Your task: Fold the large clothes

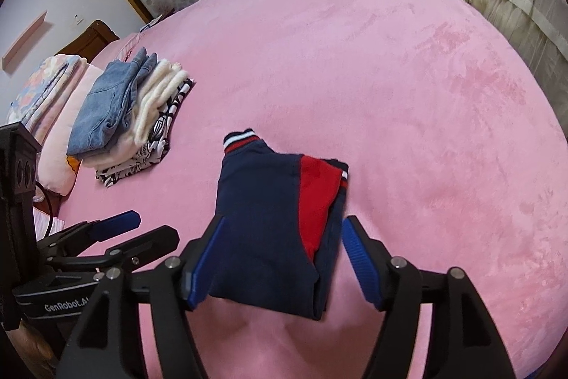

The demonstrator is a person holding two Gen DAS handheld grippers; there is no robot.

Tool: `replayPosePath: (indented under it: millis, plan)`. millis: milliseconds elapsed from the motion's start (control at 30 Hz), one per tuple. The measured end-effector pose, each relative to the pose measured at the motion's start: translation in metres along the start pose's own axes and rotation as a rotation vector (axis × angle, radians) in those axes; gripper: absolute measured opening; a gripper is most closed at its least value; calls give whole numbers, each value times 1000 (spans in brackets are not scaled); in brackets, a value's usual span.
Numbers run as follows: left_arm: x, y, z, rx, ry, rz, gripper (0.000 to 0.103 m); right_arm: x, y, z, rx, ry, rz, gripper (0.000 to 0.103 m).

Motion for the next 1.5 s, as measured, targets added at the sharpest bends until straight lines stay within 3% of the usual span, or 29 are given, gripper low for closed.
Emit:
replayPosePath:
  millis: [200, 467, 600, 767, 1033, 1267, 1333, 1400, 1500]
  plan:
    - [-7, -15, -2, -17, 16, -42, 83, -13, -17, 12, 20, -50, -57, 78]
    - [-12, -41, -14, -32, 73, -72, 83, -24, -38, 29, 34, -97, -101, 79]
    - [-12, -56, -23, -33, 106, -77, 83, -31, -48, 32, 109, -138, -126, 79]
    - [-13, -73, -29, -64, 126, -88, 83, -35, -63, 37, 114, -137, -135, 79]
    - [-20, -110, -31, -147, 160, -132, 83, -43, -97, 55, 211, -241, -183, 78]
    - [-26, -133, -25, -198, 143, -163, 79, -48, -120, 54, 290, -238, -230, 75]
    - [-26, -137, -25, -208, 150, -162, 79, -46, -125, 52, 337, -250, -235, 69]
    - [-25, -141, -27, -226, 178, -170, 78, -44, -129, 47, 432, -283, -254, 43]
    - [-26, -147, -28, -240, 198, -175, 77, -43, -133, 43, 489, -296, -272, 42]
Point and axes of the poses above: each gripper's, at about its wrist camera, not at the fingertips, and y roughly against the way its jaws point, z to its right, x to its top, the point moved 9 cm from there along -y, roughly the way its jaws point, and after that the axes turned 4 degrees about z, right-handed, at the moved point
